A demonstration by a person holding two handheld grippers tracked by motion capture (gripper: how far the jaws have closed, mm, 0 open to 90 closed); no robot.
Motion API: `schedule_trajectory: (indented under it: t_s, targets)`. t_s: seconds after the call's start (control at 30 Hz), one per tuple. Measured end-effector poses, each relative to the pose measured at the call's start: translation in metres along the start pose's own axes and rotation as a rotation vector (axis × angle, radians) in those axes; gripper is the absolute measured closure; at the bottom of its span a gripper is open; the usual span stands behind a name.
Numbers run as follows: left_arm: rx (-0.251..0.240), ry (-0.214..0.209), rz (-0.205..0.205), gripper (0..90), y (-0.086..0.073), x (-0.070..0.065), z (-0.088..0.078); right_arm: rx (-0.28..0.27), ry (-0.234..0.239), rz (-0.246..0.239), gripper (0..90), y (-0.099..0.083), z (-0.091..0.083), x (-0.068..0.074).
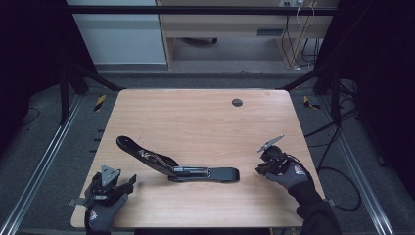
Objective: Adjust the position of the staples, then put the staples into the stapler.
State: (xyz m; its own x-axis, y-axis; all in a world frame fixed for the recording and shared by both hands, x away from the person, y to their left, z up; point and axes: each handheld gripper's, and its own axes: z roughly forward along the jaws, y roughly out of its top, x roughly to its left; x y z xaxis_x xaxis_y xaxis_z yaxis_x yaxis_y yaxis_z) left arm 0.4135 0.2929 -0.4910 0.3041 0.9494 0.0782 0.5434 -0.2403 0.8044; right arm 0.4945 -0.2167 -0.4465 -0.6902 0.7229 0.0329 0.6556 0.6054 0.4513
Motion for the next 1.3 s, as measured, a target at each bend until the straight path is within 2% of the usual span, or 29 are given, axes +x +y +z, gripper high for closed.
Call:
schedule_trajectory:
  t_s: [0.27,0.4,0.7,0.83,0.87,1.03,1.3]
  targets:
    - [0.002,-0.008,0.000,37.1,0.000,0.000,0.001,-0.062,0.027,-0.066,78.1,0.006,-0.024,0.006]
    - [-0.002,-0.006,-0.003,37.1,0.000,0.000,0.001,-0.077,0.039,-0.094,78.1,0.012,-0.033,0.009]
    - [0.000,-0.005,0.001,37.1,0.000,0.000,0.001,-0.111,0.070,-0.194,78.1,0.028,-0.047,0.019]
    - [0.001,-0.007,-0.002,37.1,0.000,0.000,0.001,-0.127,0.082,-0.224,78.1,0.033,-0.050,0.023]
    - [0.001,-0.009,-0.003,37.1,0.000,0.000,0.002,-0.133,0.087,-0.253,78.1,0.038,-0.052,0.026]
    - [0.002,-0.009,-0.004,37.1,0.000,0.001,0.001,-0.137,0.095,-0.295,78.1,0.048,-0.057,0.032]
    - [0.003,-0.009,-0.004,37.1,0.000,0.000,0.001,-0.148,0.113,-0.393,78.1,0.075,-0.067,0.050]
